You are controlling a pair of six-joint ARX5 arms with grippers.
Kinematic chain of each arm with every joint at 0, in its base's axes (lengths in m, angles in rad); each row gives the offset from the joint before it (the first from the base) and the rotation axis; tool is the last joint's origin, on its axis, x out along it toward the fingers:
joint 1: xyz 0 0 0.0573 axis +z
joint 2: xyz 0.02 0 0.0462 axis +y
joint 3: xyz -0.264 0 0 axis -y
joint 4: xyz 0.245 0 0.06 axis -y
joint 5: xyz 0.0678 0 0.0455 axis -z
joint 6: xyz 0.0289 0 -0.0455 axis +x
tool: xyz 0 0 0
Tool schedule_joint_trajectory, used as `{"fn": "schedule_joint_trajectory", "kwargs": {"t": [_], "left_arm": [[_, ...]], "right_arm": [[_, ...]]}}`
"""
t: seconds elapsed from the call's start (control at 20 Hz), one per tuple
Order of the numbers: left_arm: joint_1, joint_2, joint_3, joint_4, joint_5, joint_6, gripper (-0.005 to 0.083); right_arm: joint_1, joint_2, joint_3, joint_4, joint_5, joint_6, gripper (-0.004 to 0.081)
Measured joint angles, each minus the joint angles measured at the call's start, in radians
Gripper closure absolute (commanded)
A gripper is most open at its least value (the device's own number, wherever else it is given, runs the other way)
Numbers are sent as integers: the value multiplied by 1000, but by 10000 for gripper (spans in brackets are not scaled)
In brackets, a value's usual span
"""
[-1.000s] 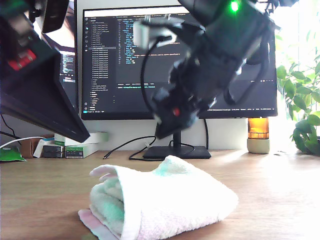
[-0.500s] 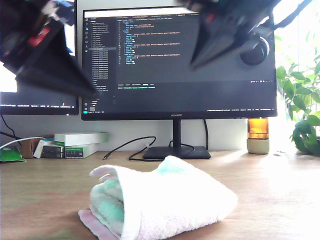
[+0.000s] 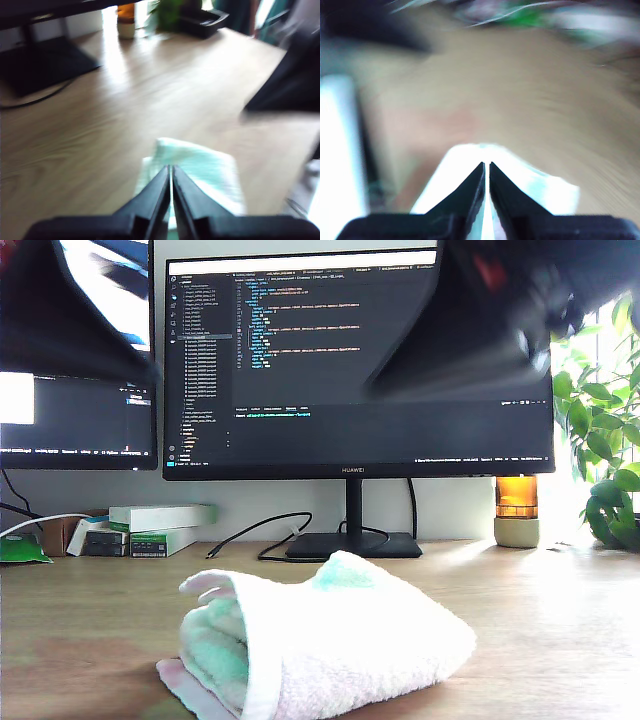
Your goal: Fold the tea towel to a neat square and place it to the right
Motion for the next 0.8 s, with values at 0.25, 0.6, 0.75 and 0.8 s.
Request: {"fn": "schedule_joint_trajectory", "kwargs": {"t": [0.25, 0.6, 0.75, 0.8], "left_arm": [[-43, -2, 0, -19, 0, -1, 797], [-56, -2, 0, -54, 1, -1, 797], [-56, -2, 0, -56, 1, -1, 797], [-56, -2, 0, -59, 1, -1, 797]], "right_arm": [[-197, 214, 25, 29, -395, -136, 782], [-274, 494, 300, -108, -636, -359, 782], [-275, 592, 383, -244, -656, -466, 782], [-275, 620, 404, -294, -655, -495, 782]]}}
